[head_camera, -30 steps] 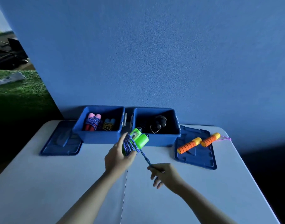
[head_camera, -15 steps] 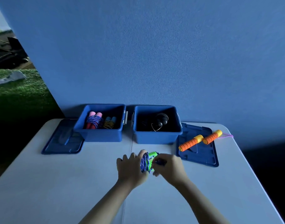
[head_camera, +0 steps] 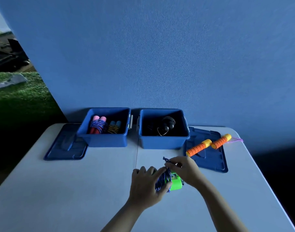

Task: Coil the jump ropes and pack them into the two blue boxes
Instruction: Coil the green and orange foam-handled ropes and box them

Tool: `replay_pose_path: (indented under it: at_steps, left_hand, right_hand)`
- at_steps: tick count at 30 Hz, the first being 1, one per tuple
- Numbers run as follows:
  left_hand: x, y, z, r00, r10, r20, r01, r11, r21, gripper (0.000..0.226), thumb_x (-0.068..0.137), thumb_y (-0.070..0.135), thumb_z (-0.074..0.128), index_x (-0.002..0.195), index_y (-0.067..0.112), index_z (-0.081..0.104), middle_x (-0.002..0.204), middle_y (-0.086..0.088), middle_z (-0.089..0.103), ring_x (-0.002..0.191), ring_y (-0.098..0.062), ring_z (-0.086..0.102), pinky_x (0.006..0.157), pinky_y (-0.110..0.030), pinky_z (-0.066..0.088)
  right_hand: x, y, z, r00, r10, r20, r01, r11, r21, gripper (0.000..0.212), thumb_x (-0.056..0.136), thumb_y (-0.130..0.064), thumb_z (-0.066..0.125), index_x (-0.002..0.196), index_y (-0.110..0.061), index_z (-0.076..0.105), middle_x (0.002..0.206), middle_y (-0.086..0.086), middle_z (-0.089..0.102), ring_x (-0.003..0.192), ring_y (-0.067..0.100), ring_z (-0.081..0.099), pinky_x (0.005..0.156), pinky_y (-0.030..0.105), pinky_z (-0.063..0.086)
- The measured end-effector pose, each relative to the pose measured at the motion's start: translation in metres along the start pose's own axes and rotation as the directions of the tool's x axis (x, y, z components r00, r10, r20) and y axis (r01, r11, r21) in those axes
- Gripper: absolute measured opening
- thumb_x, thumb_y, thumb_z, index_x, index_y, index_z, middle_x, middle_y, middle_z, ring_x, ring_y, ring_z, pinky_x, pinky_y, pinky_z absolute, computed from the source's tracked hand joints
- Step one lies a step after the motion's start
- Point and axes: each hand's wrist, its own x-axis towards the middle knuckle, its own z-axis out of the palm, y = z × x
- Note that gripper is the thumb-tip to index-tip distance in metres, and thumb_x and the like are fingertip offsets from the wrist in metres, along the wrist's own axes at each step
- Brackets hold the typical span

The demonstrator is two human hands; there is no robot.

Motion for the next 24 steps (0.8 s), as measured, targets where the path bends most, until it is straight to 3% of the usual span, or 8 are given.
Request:
replay_pose_path:
  at_steps: [2, 4, 6, 10, 15, 20, 24]
  left_hand:
    - [-0.001, 0.003, 0.0, 1.0, 0.003, -0.004, -0.003, 1.0, 0.019, 0.043, 0.082, 0.066, 0.05, 0.117, 0.042, 0.054, 0.076, 0.013, 0.06, 0.064, -0.017, 0.054, 0.062, -0.031, 0.04]
    - [-0.003, 0.006, 0.0, 1.0, 0.003, 0.0, -0.003, 1.0, 0.018, 0.041, 0.085, 0.064, 0.048, 0.119, 0.042, 0.053, 0.076, 0.013, 0.06, 0.064, -0.017, 0.055, 0.061, -0.031, 0.039]
    - [-0.005, 0.008, 0.0, 1.0, 0.0, 0.003, 0.0, 1.0, 0.004, 0.04, 0.086, 0.062, 0.048, 0.121, 0.043, 0.051, 0.077, 0.013, 0.062, 0.064, -0.016, 0.055, 0.061, -0.031, 0.039]
    - [-0.005, 0.009, 0.001, 1.0, -0.011, 0.009, 0.011, 1.0, 0.004, 0.04, 0.087, 0.06, 0.049, 0.123, 0.045, 0.048, 0.077, 0.013, 0.061, 0.063, -0.015, 0.054, 0.06, -0.032, 0.039]
    - [-0.005, 0.012, 0.004, 0.998, -0.057, 0.023, 0.057, 0.998, 0.026, 0.038, 0.085, 0.058, 0.05, 0.122, 0.047, 0.05, 0.072, 0.011, 0.059, 0.06, -0.017, 0.054, 0.057, -0.032, 0.04]
    - [-0.005, 0.014, 0.008, 0.992, -0.126, 0.027, 0.125, 0.992, 0.025, 0.033, 0.084, 0.055, 0.049, 0.114, 0.044, 0.053, 0.068, 0.009, 0.059, 0.058, -0.018, 0.056, 0.056, -0.03, 0.041]
    - [-0.005, 0.012, 0.009, 0.975, -0.22, 0.022, 0.22, 0.975, -0.022, 0.031, 0.086, 0.053, 0.04, 0.116, 0.047, 0.047, 0.072, 0.011, 0.059, 0.062, -0.016, 0.058, 0.061, -0.031, 0.042]
  right_hand:
    - [0.001, 0.003, -0.001, 1.0, 0.013, -0.005, -0.013, 1.0, 0.005, 0.007, 0.085, -0.018, 0.067, 0.086, -0.018, 0.074, 0.06, -0.013, 0.063, 0.054, -0.003, 0.055, 0.055, 0.014, 0.042]
    - [0.001, 0.005, -0.003, 0.998, 0.056, -0.013, -0.055, 0.996, 0.071, 0.011, 0.082, -0.017, 0.069, 0.088, -0.025, 0.067, 0.075, -0.005, 0.072, 0.066, 0.006, 0.066, 0.068, 0.028, 0.054]
    - [0.0, 0.005, -0.003, 0.995, 0.091, -0.037, -0.087, 0.99, 0.114, 0.015, 0.081, -0.016, 0.071, 0.088, -0.026, 0.062, 0.077, -0.001, 0.072, 0.07, 0.015, 0.068, 0.069, 0.033, 0.054]
    - [-0.004, 0.005, 0.001, 0.992, 0.054, -0.114, -0.048, 0.997, 0.057, 0.003, 0.08, -0.022, 0.071, 0.083, -0.024, 0.069, 0.073, -0.005, 0.071, 0.065, 0.013, 0.062, 0.059, 0.024, 0.047]
    - [-0.006, 0.01, 0.001, 0.986, 0.058, -0.157, -0.052, 0.998, 0.043, 0.011, 0.076, -0.03, 0.075, 0.086, -0.024, 0.076, 0.076, -0.009, 0.073, 0.074, 0.004, 0.066, 0.065, 0.015, 0.048]
    - [-0.005, 0.016, 0.002, 0.985, 0.044, -0.169, -0.038, 0.999, 0.038, 0.016, 0.08, -0.015, 0.071, 0.096, -0.017, 0.074, 0.085, -0.007, 0.073, 0.078, -0.002, 0.064, 0.066, 0.002, 0.044]
    - [-0.006, 0.017, 0.007, 0.974, 0.052, -0.222, -0.041, 0.998, 0.055, 0.024, 0.088, -0.001, 0.056, 0.102, -0.014, 0.072, 0.089, -0.009, 0.067, 0.085, 0.002, 0.062, 0.066, 0.001, 0.041]
